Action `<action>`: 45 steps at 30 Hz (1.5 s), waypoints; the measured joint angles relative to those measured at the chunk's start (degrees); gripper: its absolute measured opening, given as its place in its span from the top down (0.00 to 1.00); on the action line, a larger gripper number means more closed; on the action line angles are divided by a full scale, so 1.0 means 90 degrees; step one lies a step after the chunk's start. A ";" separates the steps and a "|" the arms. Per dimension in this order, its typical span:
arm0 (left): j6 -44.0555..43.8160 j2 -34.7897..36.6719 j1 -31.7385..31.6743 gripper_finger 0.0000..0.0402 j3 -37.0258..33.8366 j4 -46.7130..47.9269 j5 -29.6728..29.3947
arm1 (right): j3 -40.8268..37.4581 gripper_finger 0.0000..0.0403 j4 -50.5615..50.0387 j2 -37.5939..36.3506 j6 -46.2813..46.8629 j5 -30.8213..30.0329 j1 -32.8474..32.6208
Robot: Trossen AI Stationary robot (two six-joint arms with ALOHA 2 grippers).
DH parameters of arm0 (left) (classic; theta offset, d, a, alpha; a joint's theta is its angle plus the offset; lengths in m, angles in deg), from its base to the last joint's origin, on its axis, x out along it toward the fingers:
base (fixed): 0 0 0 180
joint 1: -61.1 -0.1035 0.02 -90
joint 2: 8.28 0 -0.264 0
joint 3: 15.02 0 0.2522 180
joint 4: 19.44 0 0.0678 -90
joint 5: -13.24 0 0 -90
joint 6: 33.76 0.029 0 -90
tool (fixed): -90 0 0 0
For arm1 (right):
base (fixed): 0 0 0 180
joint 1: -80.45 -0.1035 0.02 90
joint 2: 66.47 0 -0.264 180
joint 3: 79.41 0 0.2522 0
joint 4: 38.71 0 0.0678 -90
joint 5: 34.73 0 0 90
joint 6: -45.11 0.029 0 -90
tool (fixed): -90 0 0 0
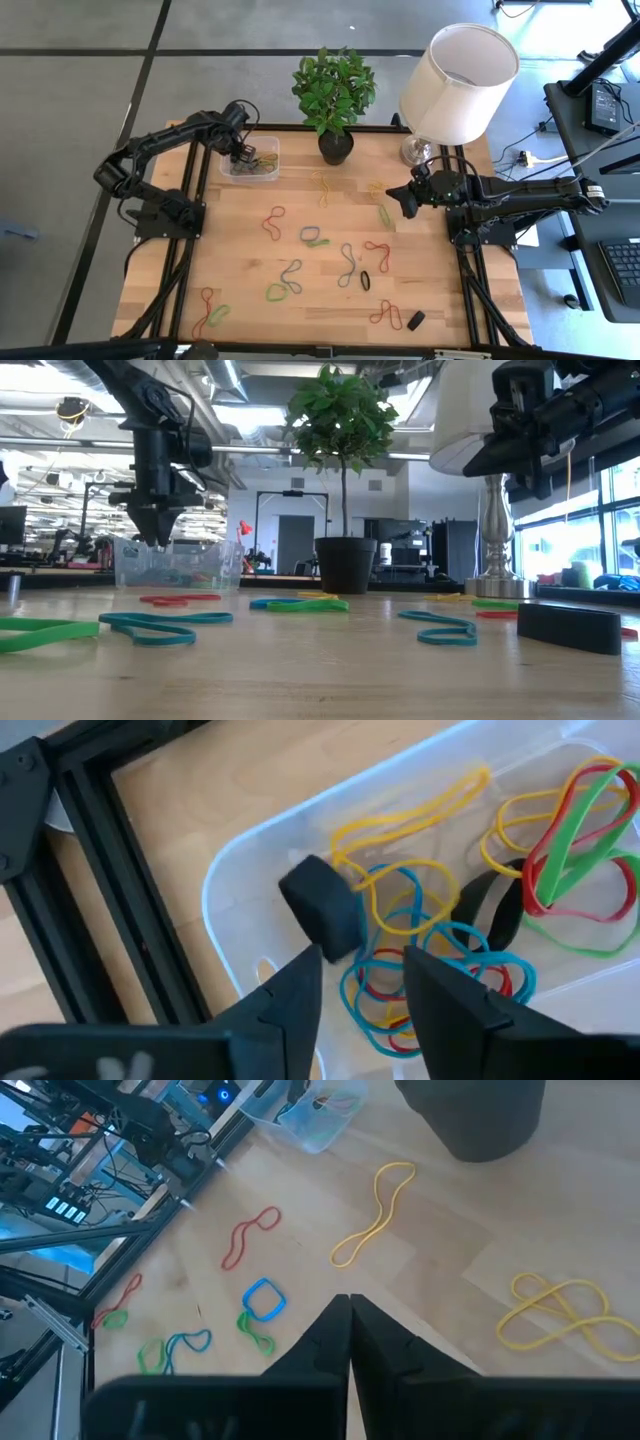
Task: Pick and place rubber bands into bin
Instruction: Put the green rubber band into the transparent bin
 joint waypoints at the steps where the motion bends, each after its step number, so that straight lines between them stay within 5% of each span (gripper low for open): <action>1: -0.0015 0.0005 -0.0002 0.65 0.0000 0.0034 0.0060 | 0.0000 0.97 0.0002 0.0000 -0.0061 0.0000 0.0000; 10: 0.0013 0.0619 0.0668 0.71 0.0000 0.0103 0.0801 | 0.0000 0.97 -0.0002 0.0000 -0.0330 0.0002 0.0000; 23: -0.1138 0.1325 0.4676 0.82 0.0117 -0.0325 0.0252 | 0.0000 0.97 -0.0010 0.0000 -0.1144 0.0120 0.0000; 33: -0.1945 -0.0095 0.7355 0.84 0.1840 0.0987 -0.0563 | 0.0000 0.97 -0.0122 0.0000 -0.1862 0.0717 0.0000; 45: -0.2853 -0.2089 0.8791 0.75 0.2894 0.1459 -0.0115 | 0.0000 0.97 -0.0731 0.0000 -0.2000 0.1138 0.0000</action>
